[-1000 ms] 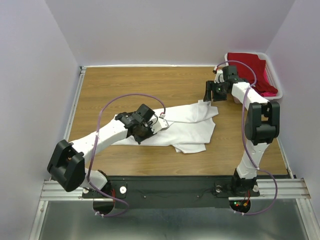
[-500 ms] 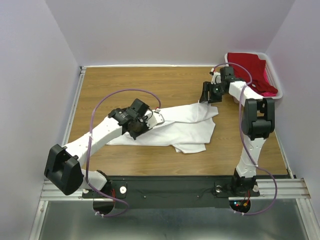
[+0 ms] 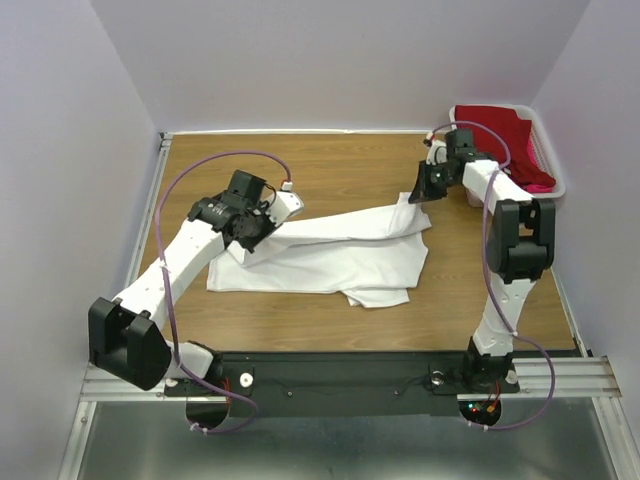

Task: Fold and stack the t-shirts
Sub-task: Flatten the tshirt out

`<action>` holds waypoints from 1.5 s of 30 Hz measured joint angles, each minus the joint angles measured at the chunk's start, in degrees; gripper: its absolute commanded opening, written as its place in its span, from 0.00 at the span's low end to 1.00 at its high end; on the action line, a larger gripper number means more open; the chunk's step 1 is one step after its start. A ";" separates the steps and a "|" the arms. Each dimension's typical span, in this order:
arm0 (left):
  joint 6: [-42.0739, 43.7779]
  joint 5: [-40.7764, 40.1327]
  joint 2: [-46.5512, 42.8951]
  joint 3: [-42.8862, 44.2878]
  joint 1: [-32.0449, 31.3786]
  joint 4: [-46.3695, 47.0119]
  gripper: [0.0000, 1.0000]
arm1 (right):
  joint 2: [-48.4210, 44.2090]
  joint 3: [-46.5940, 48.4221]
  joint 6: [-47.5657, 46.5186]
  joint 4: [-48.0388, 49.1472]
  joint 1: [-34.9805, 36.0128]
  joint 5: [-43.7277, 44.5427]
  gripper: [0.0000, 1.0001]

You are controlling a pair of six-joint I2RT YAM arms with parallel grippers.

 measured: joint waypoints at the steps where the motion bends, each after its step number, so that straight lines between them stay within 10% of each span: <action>1: 0.17 0.22 0.00 0.66 1.07 -0.11 0.00 | -1.33 0.15 0.00 -0.28 -0.37 -0.13 0.01; 16: 6.08 2.95 -7.74 -0.52 9.20 -3.17 0.00 | -24.39 -10.56 -8.00 -3.54 -5.01 -0.24 0.01; 24: 9.35 7.06 -6.88 -5.35 10.86 -5.62 0.00 | -17.46 -15.13 -9.62 -6.58 -4.83 2.19 0.01; 33: 8.35 8.87 3.17 1.68 17.59 -0.68 0.00 | -4.04 0.63 -5.49 -6.10 -4.79 2.19 0.01; 38: 6.54 8.96 13.73 5.79 20.24 4.57 0.00 | 3.13 8.11 -2.89 -4.26 -4.76 1.46 0.60; 45: 5.16 9.70 23.17 6.97 22.08 7.50 0.00 | 4.26 7.39 -3.30 -3.78 -4.74 4.07 0.85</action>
